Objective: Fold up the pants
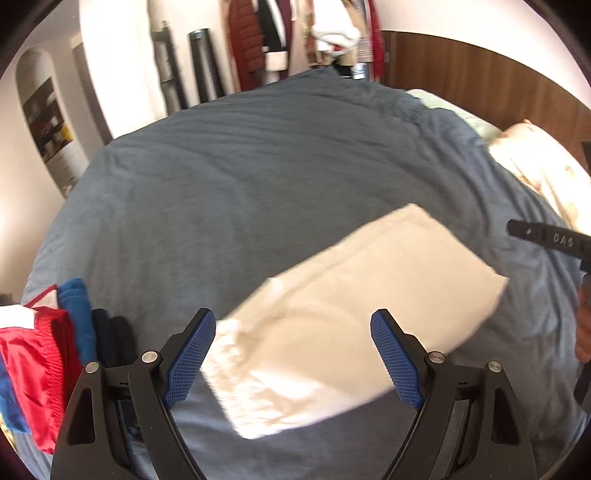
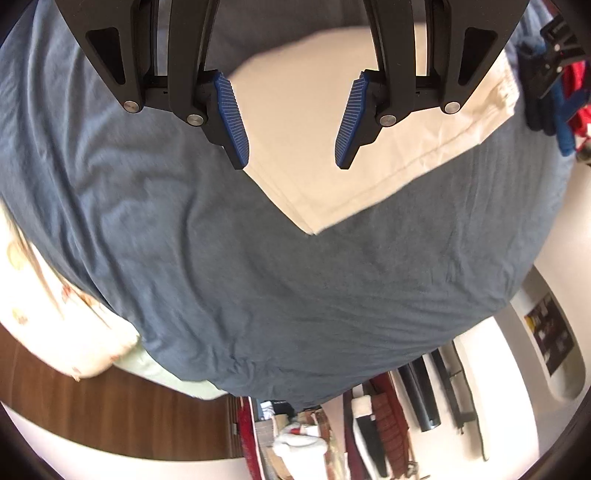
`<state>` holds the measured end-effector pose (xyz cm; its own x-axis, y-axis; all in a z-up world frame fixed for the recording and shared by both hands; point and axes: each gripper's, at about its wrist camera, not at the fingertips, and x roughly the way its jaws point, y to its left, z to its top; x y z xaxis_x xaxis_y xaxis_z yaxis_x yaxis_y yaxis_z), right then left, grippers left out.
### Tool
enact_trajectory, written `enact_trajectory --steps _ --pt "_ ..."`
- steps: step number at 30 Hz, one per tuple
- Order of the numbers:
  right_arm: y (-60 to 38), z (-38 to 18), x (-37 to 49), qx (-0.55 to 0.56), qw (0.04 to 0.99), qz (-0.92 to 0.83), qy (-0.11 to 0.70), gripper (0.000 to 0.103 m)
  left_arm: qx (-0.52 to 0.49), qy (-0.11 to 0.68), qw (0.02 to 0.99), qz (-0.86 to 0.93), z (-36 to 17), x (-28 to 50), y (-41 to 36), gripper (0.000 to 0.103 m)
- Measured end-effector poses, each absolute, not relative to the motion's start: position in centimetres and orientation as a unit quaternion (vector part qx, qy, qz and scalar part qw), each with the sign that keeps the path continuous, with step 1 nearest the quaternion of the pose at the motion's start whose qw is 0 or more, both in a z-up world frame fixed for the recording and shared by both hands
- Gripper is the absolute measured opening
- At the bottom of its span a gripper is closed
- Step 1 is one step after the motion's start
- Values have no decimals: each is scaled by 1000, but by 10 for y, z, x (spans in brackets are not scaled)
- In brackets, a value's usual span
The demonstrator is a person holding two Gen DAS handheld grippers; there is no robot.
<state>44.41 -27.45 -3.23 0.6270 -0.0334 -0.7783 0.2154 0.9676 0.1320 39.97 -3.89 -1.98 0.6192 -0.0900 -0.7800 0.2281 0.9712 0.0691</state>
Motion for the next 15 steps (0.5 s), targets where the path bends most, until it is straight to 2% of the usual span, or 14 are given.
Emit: enact_trajectory --steps 11,15 --pt "-335 -66 400 136 869 -60 473 49 98 451 873 -161 -46 368 -120 86" --pt "-351 -85 398 156 860 -38 485 38 122 450 868 -170 -58 362 -145 86"
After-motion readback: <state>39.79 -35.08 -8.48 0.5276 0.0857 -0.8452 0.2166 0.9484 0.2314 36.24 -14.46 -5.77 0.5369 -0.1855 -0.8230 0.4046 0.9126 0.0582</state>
